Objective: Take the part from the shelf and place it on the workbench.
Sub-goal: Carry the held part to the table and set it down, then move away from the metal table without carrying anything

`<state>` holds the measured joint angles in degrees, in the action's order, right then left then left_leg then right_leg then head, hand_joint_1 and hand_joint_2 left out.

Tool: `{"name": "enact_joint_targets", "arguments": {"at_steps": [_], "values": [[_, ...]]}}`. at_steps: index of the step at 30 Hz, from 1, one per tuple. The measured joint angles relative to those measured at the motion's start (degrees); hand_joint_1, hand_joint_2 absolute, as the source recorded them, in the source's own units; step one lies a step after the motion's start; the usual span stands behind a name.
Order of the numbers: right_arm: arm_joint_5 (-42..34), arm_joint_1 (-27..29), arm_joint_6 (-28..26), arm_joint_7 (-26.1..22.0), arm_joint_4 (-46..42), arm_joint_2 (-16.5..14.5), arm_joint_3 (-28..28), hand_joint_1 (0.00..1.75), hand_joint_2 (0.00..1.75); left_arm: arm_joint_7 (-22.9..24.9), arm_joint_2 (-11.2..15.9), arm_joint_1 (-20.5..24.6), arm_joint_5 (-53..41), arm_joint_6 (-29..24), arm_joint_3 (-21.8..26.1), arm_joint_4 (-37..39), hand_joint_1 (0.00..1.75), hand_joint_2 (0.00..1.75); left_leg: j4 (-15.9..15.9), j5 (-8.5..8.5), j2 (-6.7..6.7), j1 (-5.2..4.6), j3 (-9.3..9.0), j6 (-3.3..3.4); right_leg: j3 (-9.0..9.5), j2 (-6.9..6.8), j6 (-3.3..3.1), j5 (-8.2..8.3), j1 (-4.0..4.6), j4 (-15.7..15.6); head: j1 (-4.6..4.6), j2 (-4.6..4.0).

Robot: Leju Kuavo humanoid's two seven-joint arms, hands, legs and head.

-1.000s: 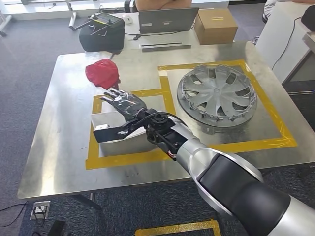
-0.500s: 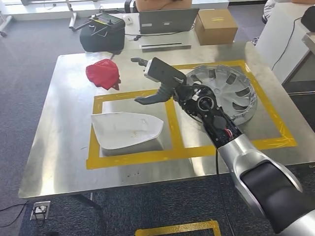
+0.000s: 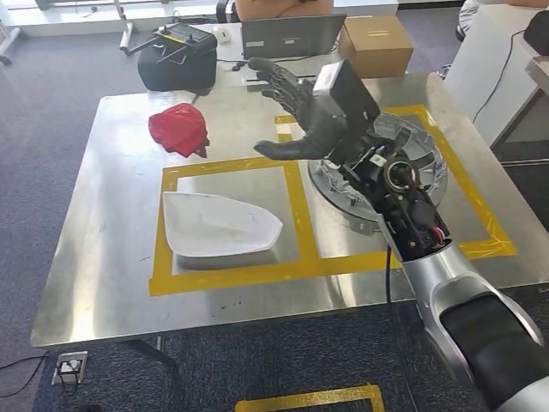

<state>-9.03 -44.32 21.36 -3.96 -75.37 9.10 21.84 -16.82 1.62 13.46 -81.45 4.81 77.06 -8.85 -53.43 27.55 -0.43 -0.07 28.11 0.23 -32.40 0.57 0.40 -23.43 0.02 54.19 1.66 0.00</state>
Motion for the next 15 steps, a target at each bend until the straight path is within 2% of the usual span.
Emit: {"name": "enact_joint_targets", "arguments": {"at_steps": [3,7,12,15], "values": [[-7.4,1.2,-0.6,1.9,-2.9,0.9,-1.3,0.00,1.75,0.1,0.0,0.0,0.1,0.0,0.0,0.0,0.00,0.00,0.0,0.00,0.00,0.00,0.00,0.00,0.00,-0.01,0.00,0.00,0.00,0.0,-0.01,0.00],[-10.6,4.3,-2.4,4.0,-7.3,2.6,-2.7,0.00,0.00,0.3,0.0,-0.1,0.0,0.0,0.1,0.0,0.00,0.00,0.0,0.01,0.00,0.01,0.01,0.01,0.01,-0.01,0.01,-0.01,-0.03,0.0,0.07,0.00],[-17.1,8.9,-5.7,4.4,-10.8,4.3,-5.8,0.00,0.00,0.8,-0.1,-0.2,0.0,-1.6,0.0,0.0,0.00,0.00,0.0,0.05,-0.03,0.00,-0.06,0.06,0.10,-0.03,0.03,-0.02,-0.02,-0.1,0.04,0.00],[-20.8,13.1,-5.6,3.5,-12.5,5.2,-8.5,0.00,0.00,0.8,-0.2,-0.7,0.0,-2.2,0.0,0.0,0.00,0.00,0.0,0.08,-0.02,0.02,-0.05,0.10,0.14,-0.03,0.04,-0.03,-0.02,-0.2,0.12,0.00]]}}
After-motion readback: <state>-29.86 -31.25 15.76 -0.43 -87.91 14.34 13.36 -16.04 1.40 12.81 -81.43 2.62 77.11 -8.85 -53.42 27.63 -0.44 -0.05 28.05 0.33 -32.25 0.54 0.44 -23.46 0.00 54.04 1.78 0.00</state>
